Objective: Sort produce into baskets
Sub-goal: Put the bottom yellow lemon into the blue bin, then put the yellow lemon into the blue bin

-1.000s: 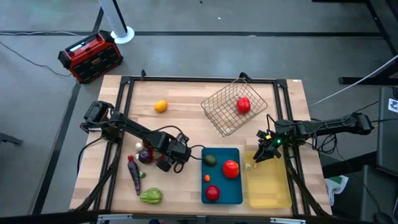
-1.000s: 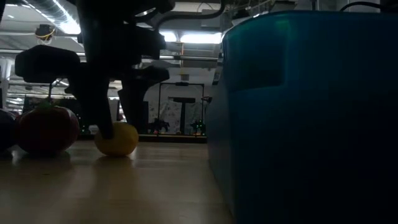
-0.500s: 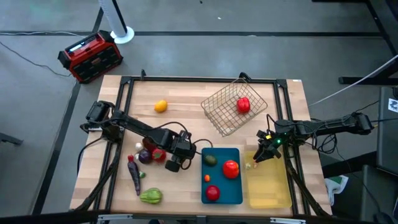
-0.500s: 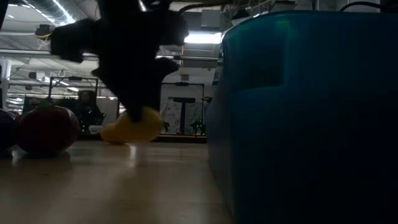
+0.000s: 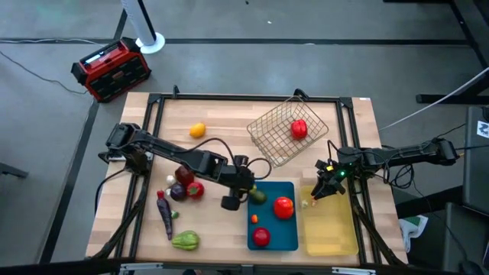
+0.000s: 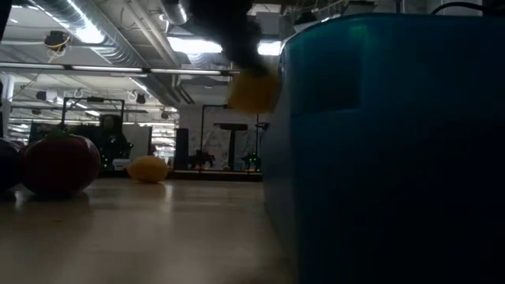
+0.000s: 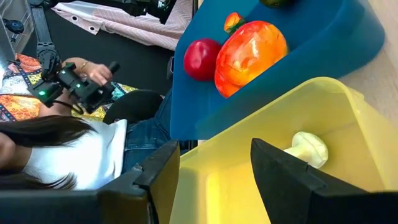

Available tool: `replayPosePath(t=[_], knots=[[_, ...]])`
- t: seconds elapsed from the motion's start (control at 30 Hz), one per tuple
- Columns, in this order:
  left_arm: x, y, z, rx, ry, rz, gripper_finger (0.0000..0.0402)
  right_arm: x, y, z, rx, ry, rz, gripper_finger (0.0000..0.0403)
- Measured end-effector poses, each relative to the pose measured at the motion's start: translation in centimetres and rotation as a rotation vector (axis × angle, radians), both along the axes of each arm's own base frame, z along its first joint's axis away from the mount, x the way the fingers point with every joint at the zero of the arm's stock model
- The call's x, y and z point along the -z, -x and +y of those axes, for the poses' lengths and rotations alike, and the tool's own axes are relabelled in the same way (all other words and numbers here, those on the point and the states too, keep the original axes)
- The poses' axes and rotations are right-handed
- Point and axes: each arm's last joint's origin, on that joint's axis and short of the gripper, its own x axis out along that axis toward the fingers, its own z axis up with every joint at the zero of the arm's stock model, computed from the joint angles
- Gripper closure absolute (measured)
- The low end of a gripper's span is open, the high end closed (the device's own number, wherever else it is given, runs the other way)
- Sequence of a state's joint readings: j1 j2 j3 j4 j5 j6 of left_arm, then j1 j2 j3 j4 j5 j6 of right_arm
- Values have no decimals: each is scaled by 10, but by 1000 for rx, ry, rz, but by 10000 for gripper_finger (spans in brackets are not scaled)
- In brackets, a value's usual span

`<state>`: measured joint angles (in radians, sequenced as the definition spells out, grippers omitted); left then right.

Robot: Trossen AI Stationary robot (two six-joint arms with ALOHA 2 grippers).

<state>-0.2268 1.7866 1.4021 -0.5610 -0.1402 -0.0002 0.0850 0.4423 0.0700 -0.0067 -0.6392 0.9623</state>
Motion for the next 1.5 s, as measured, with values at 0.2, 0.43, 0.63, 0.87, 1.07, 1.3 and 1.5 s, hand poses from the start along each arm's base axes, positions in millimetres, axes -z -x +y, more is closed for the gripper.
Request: replayPosePath(t=[0.2,0.43,0.63,0.87,1.07,1.3,1.5], knots=[[-5,-19,-6,-94,135,-195,227,0,0,0,0,0,0,205],[7,-31,-10,-218,267,-232,227,1,0,0,2,2,14,205],[17,-34,-8,-292,316,-200,227,2,1,0,3,3,21,205],[18,-35,-2,-359,359,-196,213,2,1,0,3,3,20,205],[19,-35,-2,-357,359,-189,158,2,1,0,3,3,20,205],[9,-27,8,-259,237,-156,126,2,1,0,3,3,20,205],[-21,-2,44,-331,186,-72,129,2,1,0,5,4,23,205]])
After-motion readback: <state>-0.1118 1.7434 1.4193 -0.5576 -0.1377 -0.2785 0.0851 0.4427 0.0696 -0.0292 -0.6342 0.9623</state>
